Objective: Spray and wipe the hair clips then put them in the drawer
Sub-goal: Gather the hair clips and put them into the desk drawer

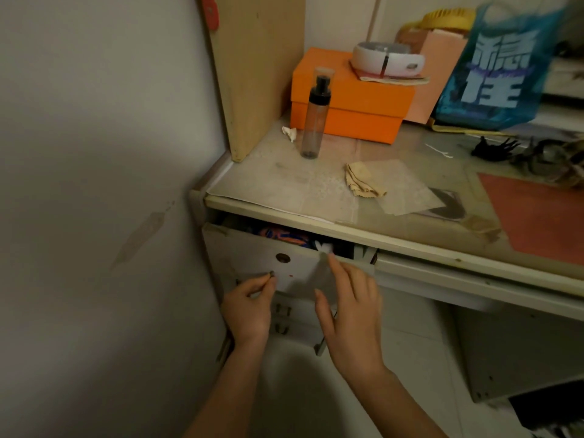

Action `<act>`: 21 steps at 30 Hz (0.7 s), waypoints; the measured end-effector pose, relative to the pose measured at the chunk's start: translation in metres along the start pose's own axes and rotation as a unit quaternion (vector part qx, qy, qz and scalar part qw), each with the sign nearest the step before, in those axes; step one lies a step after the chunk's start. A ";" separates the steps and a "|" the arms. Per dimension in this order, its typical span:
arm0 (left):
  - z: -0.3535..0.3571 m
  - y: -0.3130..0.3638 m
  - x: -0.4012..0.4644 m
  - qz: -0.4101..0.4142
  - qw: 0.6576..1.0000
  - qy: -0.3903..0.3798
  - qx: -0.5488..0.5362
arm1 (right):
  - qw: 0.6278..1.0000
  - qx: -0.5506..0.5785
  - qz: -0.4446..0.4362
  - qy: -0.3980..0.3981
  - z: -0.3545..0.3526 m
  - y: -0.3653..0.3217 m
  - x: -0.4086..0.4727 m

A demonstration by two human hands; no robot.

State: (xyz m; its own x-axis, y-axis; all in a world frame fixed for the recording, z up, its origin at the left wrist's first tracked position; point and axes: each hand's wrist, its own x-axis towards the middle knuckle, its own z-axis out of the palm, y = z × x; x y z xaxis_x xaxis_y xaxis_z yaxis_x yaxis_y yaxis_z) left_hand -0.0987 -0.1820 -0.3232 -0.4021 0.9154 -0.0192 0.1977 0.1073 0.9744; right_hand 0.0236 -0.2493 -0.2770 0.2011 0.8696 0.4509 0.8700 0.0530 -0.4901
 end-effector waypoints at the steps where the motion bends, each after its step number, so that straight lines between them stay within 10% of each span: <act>1: 0.000 0.001 0.000 0.001 1.000 0.003 0.006 | 1.000 -0.029 0.001 -0.002 0.000 -0.002 0.005; 10: -0.019 0.018 -0.004 0.085 0.990 0.005 0.113 | 0.985 -0.124 0.043 -0.109 -0.004 0.002 0.032; 15: -0.033 0.037 0.000 0.293 0.911 0.010 0.289 | 0.986 -0.123 0.045 -0.100 -0.006 -0.002 0.030; 21: -0.042 0.044 0.011 0.301 0.859 -0.086 0.405 | 0.979 -0.145 0.048 -0.135 -0.012 -0.005 0.023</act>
State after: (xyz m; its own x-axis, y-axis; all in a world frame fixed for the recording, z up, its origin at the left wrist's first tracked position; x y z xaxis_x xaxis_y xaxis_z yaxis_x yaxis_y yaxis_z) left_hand -0.1321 -0.1837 -0.2712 0.1155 0.9359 0.3328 0.9091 -0.2346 0.3443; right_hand 0.0288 -0.2350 -0.2552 0.1953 0.9641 0.1796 0.9523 -0.1427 -0.2696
